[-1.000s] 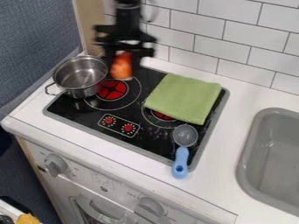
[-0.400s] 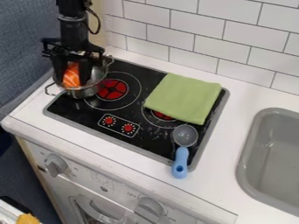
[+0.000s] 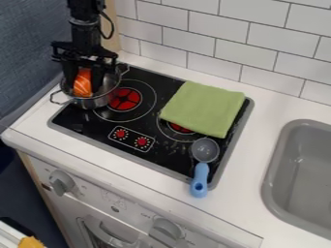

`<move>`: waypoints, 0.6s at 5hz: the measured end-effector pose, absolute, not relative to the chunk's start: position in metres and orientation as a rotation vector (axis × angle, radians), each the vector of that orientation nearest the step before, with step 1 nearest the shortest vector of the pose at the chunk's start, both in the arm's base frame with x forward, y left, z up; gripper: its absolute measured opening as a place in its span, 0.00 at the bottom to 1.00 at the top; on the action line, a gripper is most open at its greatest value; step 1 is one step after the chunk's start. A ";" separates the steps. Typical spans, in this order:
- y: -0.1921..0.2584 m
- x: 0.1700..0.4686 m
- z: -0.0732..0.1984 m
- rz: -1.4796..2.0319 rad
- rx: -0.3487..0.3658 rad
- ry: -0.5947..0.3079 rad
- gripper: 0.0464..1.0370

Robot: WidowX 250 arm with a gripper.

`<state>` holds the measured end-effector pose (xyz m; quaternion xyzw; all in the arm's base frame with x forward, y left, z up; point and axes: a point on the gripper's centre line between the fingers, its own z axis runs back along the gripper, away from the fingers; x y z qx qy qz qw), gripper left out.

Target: Put the orange object inside the silver pot

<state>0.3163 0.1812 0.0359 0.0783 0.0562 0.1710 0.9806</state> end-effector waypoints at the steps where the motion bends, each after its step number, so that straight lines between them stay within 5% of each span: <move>1: 0.182 0.321 0.037 0.331 0.159 0.092 0.61; 2: 0.176 0.325 0.033 0.302 0.111 0.067 0.90; 3: 0.173 0.325 0.030 0.283 0.070 0.051 0.97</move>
